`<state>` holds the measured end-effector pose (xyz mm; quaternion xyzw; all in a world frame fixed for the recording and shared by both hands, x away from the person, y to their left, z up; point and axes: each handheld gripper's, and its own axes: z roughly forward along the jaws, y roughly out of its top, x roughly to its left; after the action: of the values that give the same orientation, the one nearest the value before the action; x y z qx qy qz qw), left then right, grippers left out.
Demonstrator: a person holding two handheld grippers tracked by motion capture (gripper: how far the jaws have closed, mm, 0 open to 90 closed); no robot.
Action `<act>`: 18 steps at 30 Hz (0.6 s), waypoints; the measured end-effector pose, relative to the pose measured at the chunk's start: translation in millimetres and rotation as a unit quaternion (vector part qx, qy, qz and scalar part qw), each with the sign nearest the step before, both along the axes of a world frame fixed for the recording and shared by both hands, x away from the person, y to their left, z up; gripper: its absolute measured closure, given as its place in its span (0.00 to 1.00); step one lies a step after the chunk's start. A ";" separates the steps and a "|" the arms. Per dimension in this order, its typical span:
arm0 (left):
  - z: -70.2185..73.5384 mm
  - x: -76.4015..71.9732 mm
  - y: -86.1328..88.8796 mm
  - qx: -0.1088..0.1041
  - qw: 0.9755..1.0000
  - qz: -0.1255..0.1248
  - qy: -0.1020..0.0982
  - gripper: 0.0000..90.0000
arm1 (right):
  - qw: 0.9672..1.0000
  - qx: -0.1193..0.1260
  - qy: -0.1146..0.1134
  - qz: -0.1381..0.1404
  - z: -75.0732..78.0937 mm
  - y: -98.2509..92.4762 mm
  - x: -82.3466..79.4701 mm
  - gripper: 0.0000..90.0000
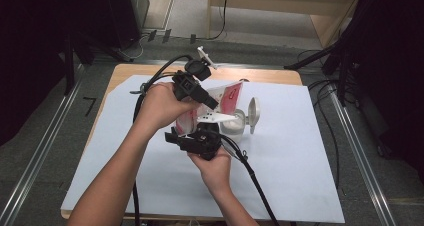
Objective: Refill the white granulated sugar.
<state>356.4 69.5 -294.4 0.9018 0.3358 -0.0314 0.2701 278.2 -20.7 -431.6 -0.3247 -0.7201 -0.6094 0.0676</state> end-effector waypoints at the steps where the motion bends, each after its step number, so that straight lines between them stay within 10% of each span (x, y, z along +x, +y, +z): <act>1: -1.3 -0.2 1.9 0.000 1.000 0.000 0.002 0.88 | 1.000 -0.004 -0.002 0.001 -1.0 0.6 -0.6 0.70; 18: -21.5 -6.9 19.5 -0.006 1.000 -0.003 0.025 0.89 | 0.995 -0.068 -0.068 0.011 -19.4 4.7 -11.5 0.70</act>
<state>349.5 88.9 -315.9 0.9000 0.3400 -0.0568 0.2668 266.7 -16.0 -451.1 -0.2782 -0.7666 -0.5786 0.0033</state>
